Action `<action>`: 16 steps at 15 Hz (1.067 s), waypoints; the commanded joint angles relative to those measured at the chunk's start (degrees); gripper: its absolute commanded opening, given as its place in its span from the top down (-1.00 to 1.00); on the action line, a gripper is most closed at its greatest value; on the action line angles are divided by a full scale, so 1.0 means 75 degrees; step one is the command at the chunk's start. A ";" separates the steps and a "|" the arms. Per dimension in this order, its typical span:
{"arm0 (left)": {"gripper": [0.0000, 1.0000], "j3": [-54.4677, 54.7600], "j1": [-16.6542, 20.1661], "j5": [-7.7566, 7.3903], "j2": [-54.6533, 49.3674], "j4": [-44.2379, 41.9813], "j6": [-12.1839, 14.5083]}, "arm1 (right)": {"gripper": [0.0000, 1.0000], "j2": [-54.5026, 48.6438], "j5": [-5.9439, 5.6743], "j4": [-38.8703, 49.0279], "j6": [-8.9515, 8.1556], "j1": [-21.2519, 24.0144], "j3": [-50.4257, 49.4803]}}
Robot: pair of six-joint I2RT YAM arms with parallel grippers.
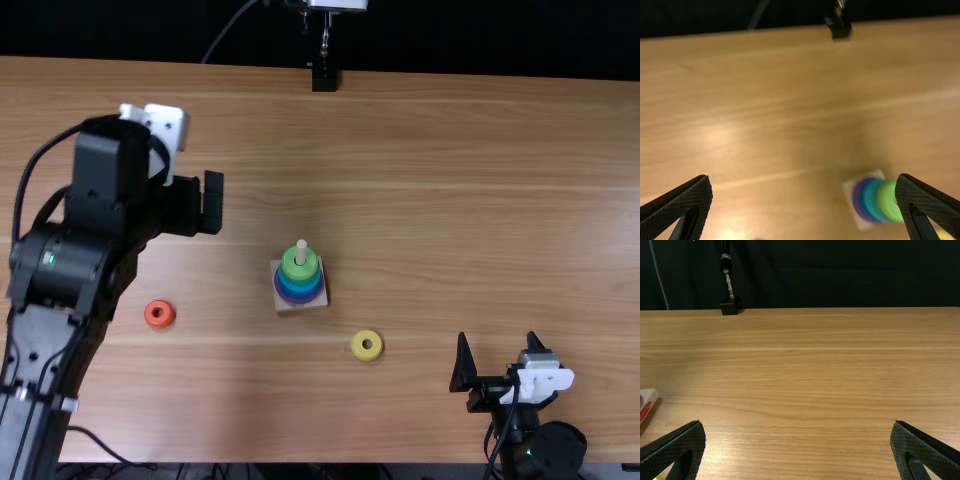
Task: Build the Hanoi tower: stack the rings onto the peg from bottom to top in this color order: purple, dark blue, light blue, dark green, light green, yellow, orange.
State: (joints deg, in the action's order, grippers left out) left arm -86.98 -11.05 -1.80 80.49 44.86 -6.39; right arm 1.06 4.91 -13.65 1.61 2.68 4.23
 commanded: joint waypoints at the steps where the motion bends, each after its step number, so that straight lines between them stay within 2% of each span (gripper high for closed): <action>1: -1.00 0.1004 0.0254 0.0072 -0.0689 -0.0694 -0.0034 | -1.00 -0.0141 0.0063 -0.0635 0.0025 0.0100 -0.0423; 4: -1.00 0.3265 0.0829 0.0072 -0.2447 -0.2410 -0.0019 | -1.00 -0.0141 0.0063 -0.0635 0.0025 0.0100 -0.0423; 8: -1.00 0.5644 0.1461 0.0058 -0.4884 -0.2846 0.0037 | -1.00 -0.0141 0.0063 -0.0635 0.0025 0.0100 -0.0423; 13: -1.00 0.8304 0.1204 0.0086 -0.7568 -0.2846 0.0079 | -1.00 -0.0141 0.0063 -0.0635 0.0025 0.0100 -0.0423; 16: -1.00 0.9347 0.1204 0.0100 -0.9009 -0.2846 0.0079 | -1.00 -0.0141 0.0063 -0.0635 0.0025 0.0100 -0.0423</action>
State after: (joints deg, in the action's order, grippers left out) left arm -17.87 -1.89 -1.06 14.04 23.79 -6.22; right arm 1.06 4.89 -13.65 1.58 2.68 4.23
